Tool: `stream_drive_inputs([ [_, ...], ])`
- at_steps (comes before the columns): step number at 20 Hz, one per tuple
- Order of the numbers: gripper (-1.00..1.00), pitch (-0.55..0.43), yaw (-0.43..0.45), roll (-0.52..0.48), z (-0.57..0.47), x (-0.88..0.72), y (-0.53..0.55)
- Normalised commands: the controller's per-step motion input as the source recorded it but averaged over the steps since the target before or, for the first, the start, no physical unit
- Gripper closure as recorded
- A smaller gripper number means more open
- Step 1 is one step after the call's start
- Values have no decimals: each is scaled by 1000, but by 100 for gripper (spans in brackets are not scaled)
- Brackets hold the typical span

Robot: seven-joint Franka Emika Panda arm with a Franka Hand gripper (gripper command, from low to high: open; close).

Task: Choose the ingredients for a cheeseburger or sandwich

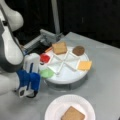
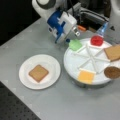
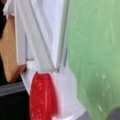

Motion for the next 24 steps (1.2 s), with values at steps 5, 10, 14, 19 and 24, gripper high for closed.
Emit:
stream_drive_inputs([
  [5,-100,-67,90,150,-159,269,-195],
  [10,-100,-69,84,157,-154,274,-174],
  [14,-100,-74,77,170,-150,282,-158],
  [19,-100,-67,69,170,-119,280,-172],
  [24,100,-68,64,161,-108,287,-167],
])
